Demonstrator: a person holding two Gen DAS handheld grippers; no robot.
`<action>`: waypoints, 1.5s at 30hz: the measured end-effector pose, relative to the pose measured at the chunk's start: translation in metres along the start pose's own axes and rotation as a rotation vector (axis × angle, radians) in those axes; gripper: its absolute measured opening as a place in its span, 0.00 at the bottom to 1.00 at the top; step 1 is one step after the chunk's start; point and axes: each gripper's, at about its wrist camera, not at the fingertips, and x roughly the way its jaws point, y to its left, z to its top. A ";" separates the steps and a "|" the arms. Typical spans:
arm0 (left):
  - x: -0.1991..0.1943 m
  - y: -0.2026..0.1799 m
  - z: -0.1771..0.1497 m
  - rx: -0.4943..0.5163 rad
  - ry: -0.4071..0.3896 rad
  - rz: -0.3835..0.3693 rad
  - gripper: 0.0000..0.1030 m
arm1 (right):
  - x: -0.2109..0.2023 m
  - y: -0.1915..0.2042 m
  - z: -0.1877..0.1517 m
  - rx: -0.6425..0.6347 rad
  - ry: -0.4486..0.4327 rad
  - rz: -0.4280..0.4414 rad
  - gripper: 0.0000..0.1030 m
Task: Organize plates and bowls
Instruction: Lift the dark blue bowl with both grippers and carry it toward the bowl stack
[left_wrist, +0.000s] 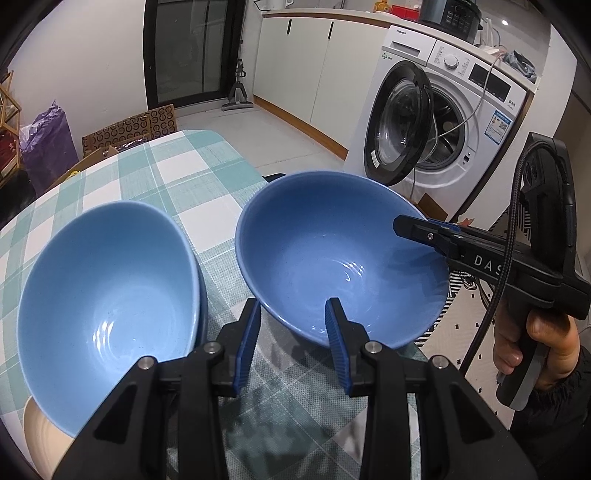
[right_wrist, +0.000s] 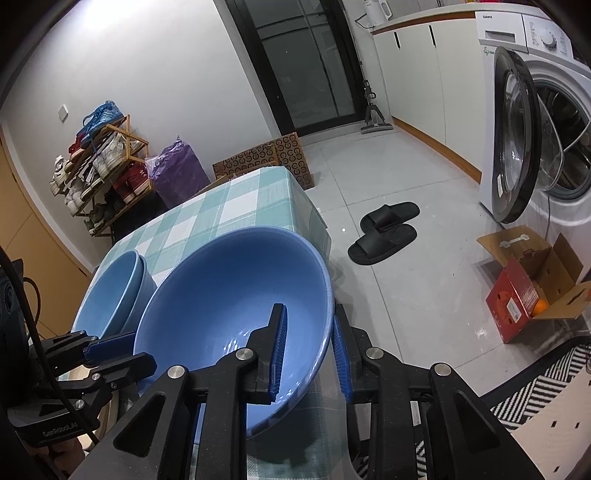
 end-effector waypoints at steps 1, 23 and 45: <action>-0.001 0.001 0.000 -0.003 -0.004 -0.006 0.34 | 0.000 -0.001 0.000 -0.001 -0.001 -0.002 0.24; -0.023 -0.001 0.000 0.005 -0.074 -0.021 0.34 | -0.021 0.006 -0.005 -0.034 -0.057 -0.012 0.24; -0.072 0.008 -0.002 -0.011 -0.176 -0.024 0.34 | -0.078 0.049 0.010 -0.115 -0.154 -0.025 0.24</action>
